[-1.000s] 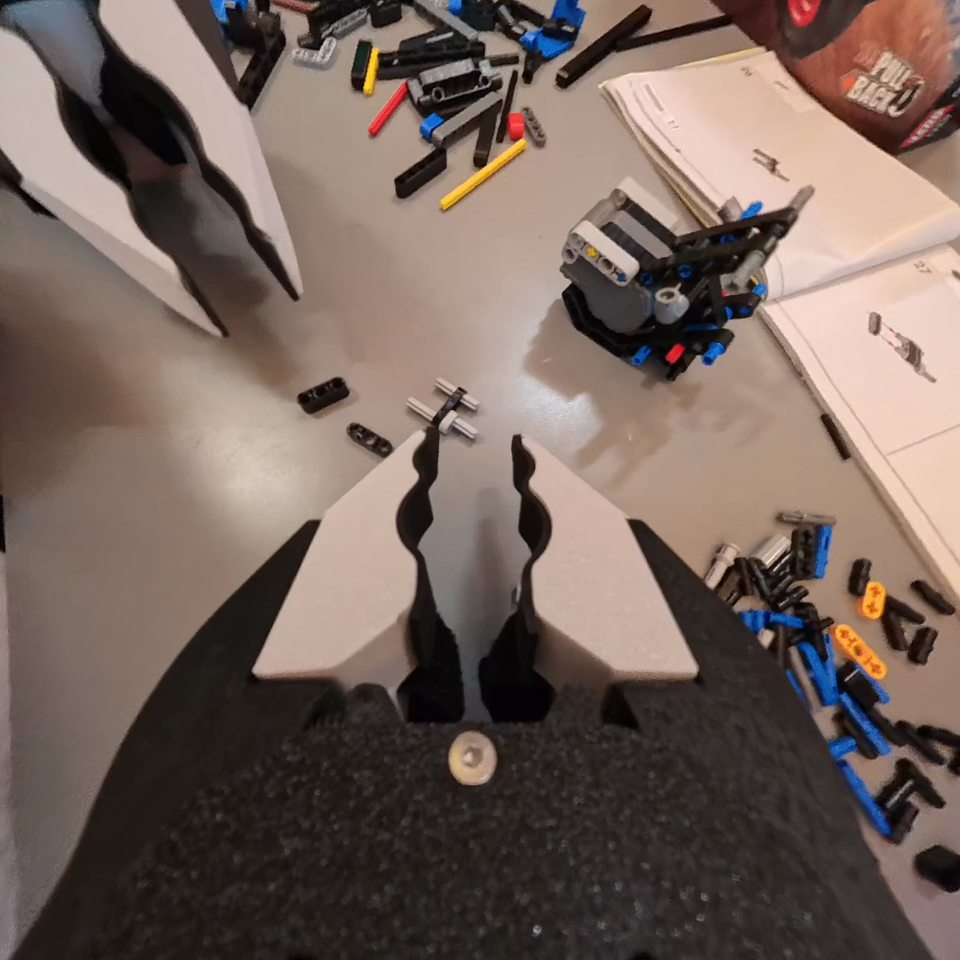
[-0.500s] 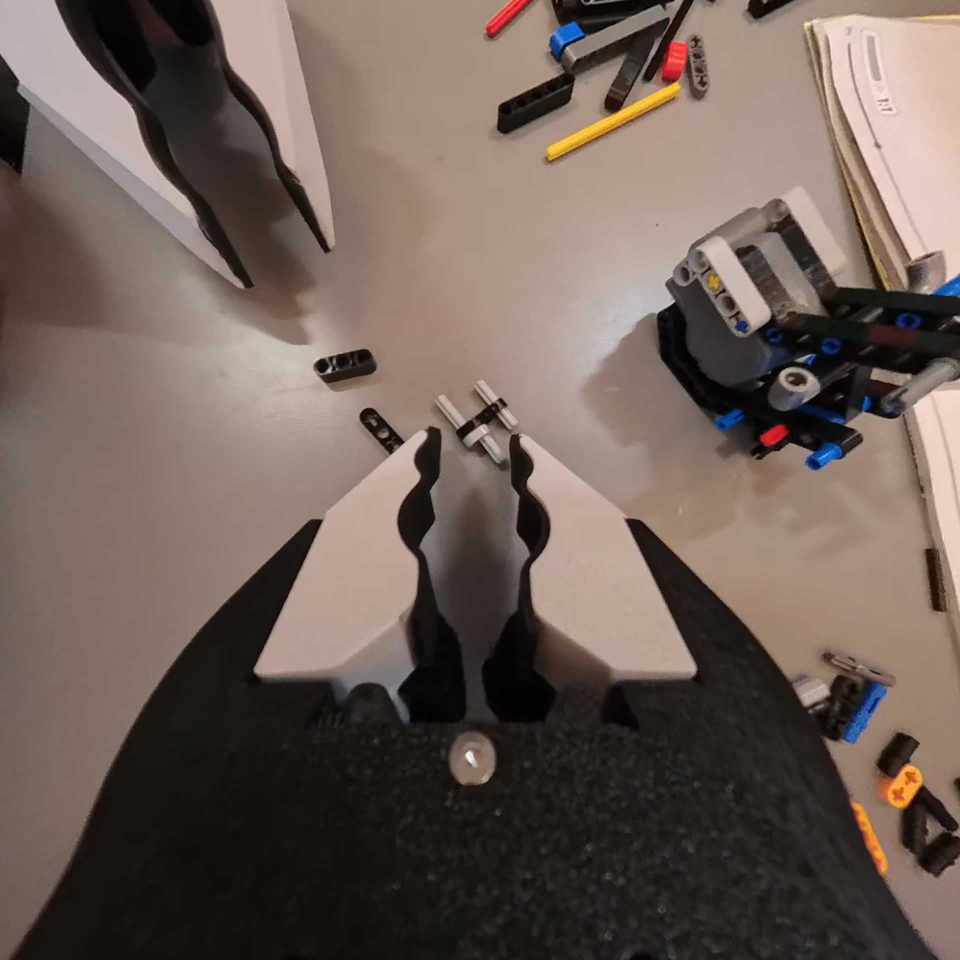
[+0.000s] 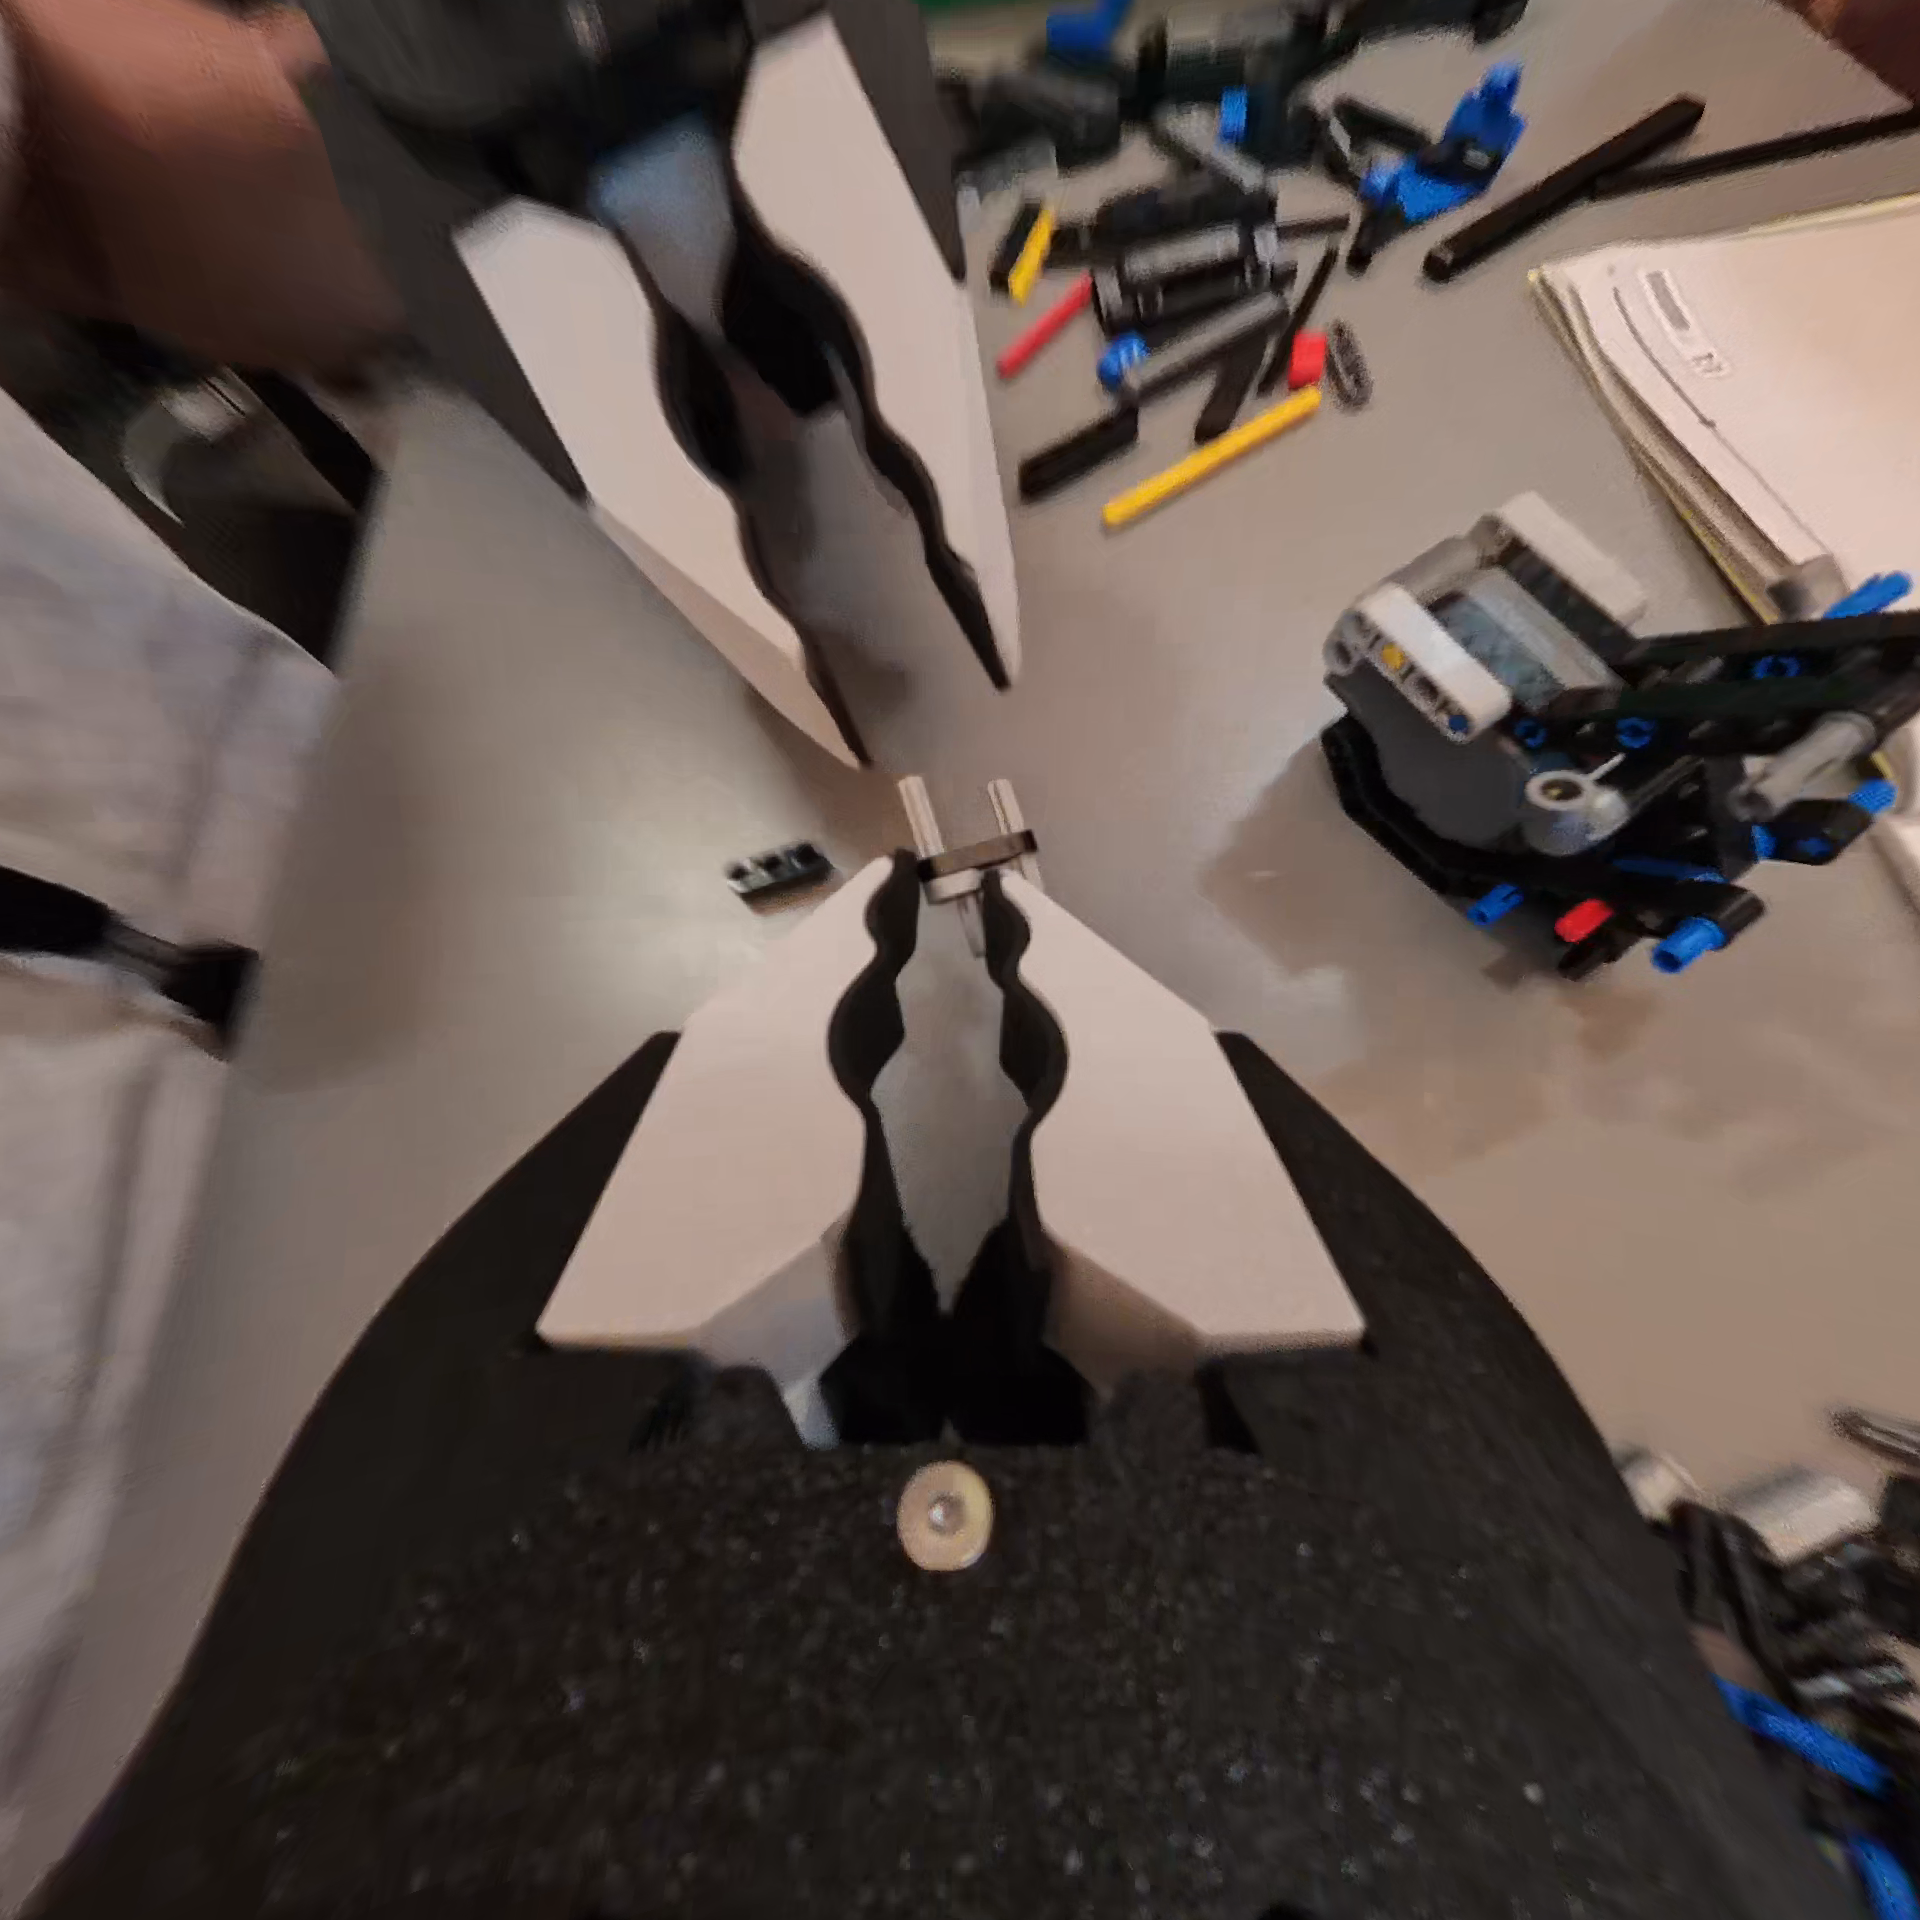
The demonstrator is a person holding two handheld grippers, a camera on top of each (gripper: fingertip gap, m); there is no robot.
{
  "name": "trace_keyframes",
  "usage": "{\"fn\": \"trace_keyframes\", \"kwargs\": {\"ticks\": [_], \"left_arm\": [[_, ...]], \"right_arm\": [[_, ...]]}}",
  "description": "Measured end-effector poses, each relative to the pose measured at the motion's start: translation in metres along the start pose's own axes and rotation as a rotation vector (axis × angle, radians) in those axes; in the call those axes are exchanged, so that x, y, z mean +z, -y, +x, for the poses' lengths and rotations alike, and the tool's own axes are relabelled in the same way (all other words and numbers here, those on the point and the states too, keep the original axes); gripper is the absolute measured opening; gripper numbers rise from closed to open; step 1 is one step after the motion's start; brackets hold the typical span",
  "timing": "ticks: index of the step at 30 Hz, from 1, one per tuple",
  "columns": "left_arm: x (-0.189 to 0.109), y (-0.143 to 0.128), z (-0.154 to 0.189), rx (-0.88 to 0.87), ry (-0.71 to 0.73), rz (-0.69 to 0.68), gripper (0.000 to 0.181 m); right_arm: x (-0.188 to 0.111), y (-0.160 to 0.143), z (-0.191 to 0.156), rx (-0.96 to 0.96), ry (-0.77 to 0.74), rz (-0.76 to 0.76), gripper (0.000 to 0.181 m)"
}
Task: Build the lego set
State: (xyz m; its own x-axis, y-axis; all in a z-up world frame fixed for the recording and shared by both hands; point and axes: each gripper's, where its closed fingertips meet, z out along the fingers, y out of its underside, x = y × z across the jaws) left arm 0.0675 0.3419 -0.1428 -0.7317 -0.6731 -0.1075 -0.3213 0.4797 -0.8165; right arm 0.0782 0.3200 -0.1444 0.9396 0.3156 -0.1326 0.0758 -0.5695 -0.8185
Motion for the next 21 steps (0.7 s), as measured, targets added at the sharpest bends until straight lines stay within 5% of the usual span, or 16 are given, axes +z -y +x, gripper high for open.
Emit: {"fn": "trace_keyframes", "kwargs": {"ticks": [1,5,14,18,21], "left_arm": [[0.000,0.006,-0.002,0.069,0.009,0.018,0.028],[0.002,0.025,-0.007,0.181,-0.004,0.071,0.029],[-0.004,0.062,-0.013,0.009,-0.096,0.354,0.027],[-0.002,0.041,0.006,0.050,-0.221,0.252,0.032],[0.002,0.001,0.016,0.074,-0.304,0.028,0.036]], "right_arm": [[-0.005,0.009,-0.003,0.050,0.048,0.060,0.011],[-0.022,0.029,-0.002,0.160,0.134,0.217,0.011],[-0.054,0.060,0.004,0.281,0.249,0.488,0.011],[-0.052,0.052,0.014,0.235,0.157,0.448,0.011],[-0.045,0.037,0.020,0.127,0.029,0.344,0.012]]}}
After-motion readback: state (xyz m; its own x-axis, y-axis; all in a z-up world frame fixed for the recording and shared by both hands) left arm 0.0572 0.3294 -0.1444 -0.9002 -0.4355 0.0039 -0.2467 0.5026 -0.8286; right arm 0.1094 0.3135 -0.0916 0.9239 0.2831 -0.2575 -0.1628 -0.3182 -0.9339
